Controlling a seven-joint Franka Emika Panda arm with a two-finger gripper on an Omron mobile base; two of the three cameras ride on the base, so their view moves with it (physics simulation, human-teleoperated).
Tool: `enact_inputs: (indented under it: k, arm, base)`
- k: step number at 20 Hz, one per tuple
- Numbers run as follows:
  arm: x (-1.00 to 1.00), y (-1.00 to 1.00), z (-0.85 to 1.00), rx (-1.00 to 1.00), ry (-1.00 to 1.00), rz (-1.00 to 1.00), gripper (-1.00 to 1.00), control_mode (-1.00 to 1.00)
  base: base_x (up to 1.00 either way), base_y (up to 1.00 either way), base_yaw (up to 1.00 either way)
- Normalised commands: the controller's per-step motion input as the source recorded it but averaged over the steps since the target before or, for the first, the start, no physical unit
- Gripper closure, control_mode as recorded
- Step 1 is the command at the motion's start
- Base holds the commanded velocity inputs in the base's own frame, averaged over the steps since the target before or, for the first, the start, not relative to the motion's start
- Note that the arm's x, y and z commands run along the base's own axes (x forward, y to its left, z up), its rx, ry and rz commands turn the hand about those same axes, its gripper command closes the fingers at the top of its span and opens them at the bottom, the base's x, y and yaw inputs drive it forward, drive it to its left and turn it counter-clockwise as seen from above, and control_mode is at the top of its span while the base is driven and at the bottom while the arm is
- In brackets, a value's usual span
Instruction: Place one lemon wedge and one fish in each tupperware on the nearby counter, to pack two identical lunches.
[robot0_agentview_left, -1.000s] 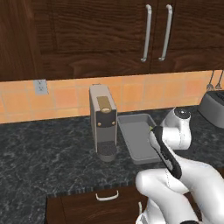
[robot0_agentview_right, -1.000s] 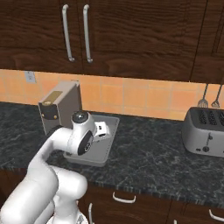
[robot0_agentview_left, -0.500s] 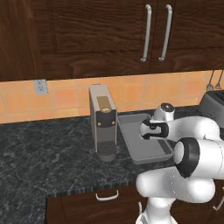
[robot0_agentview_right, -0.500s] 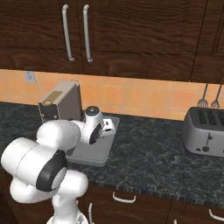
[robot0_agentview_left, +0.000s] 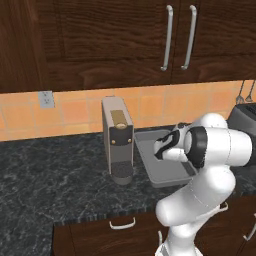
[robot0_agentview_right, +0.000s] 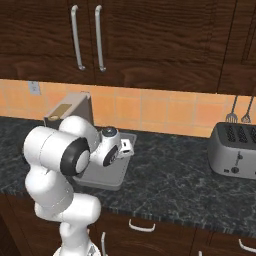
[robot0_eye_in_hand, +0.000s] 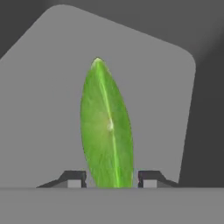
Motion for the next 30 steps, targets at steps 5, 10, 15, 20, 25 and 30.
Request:
enact_inputs:
  k: [5,10,15,20,25,30]
  arm:
    - [-0.04,0.04,0.71,0.00,-0.09,0.00,-1.00,-1.00]
    - [-0.60,0.13,0.98,0.00,-0.07,-0.05,-1.00,-1.00]
    - [-1.00,0.01,0.97,0.00,0.00,-0.17,-1.00,-1.00]
    - [-1.00,0.00,0.77,0.00,-0.02,-0.14,-1.00,-1.00]
    - [-1.00,0.01,0.13,0.00,-0.15,0.04,-1.00,-1.00]
    - [-0.60,0.04,-0.25,0.00,-0.08,0.11,-1.00,1.00]
  base:
    - [0.00,0.00,0.00]
    - [0.00,0.00,0.00]
    - [0.00,0.00,0.00]
    - [0.00,0.00,0.00]
    - [0.00,0.00,0.00]
    - [-0.40,0.00,0.08]
